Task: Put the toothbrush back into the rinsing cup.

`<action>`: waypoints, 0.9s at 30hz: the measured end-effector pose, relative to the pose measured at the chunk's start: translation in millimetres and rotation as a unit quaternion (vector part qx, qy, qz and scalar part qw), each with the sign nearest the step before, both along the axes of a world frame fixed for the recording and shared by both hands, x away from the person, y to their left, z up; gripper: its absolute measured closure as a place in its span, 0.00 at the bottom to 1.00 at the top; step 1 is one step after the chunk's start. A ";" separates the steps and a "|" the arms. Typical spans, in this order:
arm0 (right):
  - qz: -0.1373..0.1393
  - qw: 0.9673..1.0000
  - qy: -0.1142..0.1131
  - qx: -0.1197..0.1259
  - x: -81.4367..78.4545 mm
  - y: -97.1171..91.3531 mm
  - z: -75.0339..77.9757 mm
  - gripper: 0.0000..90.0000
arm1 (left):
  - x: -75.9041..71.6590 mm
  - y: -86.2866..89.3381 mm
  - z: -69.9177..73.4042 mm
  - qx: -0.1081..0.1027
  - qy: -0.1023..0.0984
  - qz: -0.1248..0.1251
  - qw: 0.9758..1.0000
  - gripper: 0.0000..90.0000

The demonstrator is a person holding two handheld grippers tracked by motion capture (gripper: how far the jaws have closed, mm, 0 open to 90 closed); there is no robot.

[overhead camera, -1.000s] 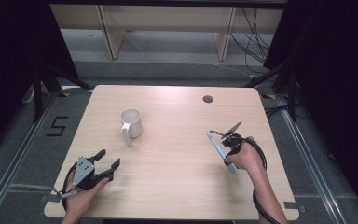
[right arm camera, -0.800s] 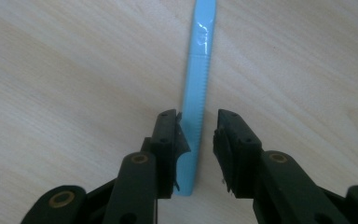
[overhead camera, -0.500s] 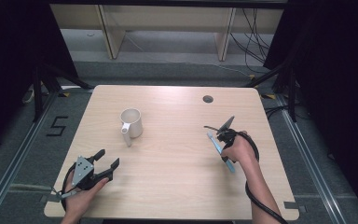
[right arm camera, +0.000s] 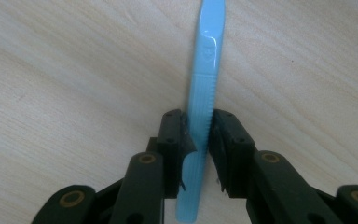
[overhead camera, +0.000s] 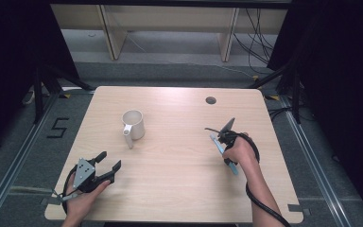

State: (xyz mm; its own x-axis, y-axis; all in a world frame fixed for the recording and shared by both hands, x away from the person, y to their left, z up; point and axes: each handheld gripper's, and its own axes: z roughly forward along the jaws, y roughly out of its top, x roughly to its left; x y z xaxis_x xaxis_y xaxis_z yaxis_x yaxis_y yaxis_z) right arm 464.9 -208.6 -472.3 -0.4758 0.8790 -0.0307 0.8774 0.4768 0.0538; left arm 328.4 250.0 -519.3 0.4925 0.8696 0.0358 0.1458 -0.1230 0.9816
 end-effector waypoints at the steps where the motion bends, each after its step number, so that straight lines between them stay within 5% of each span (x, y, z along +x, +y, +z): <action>1: -0.006 1.000 0.002 -0.003 0.1 0.1 0.2 0.83 | 0.0 0.2 -0.1 0.000 0.000 0.000 1.000 0.35; 2: -0.005 1.000 0.001 0.004 0.8 -0.1 0.0 0.84 | 0.0 0.2 -0.2 0.000 0.000 0.000 1.000 0.35; 3: 0.042 0.999 -0.008 0.011 5.0 -4.9 -0.8 0.84 | 0.0 0.2 -0.2 0.000 0.000 0.000 1.000 0.35; 5: 0.040 0.999 0.003 0.014 6.2 -5.3 -0.1 0.84 | 0.0 0.2 -0.1 0.000 0.000 0.000 1.000 0.35; 7: 0.050 0.999 -0.009 0.011 7.6 -6.3 -1.1 0.85 | -0.1 0.1 0.1 0.000 -0.001 0.000 1.000 0.35; 9: 0.038 0.999 0.001 0.011 7.4 -5.5 -0.3 0.86 | -0.1 0.2 0.0 0.000 0.000 0.000 1.000 0.35; 10: -0.005 1.000 0.010 0.010 4.1 -1.4 0.3 0.87 | -0.1 0.3 0.0 0.000 0.000 0.000 1.000 0.35; 14: -0.015 1.000 0.013 0.010 3.7 -0.4 0.9 0.88 | -0.2 0.5 0.4 -0.001 -0.001 0.001 1.000 0.35; 18: -0.010 1.000 0.015 0.010 3.8 -0.8 1.1 0.88 | -0.2 0.8 0.2 -0.002 -0.002 0.001 1.000 0.35; 21: 0.044 0.999 -0.010 0.017 7.4 -7.6 -1.3 0.88 | 1.1 0.7 -0.5 -0.006 -0.007 -0.001 1.000 0.35; 27: 0.043 0.999 -0.021 0.018 1.9 -11.8 -0.9 0.88 | 0.7 0.3 -0.8 -0.003 -0.002 0.001 1.000 0.35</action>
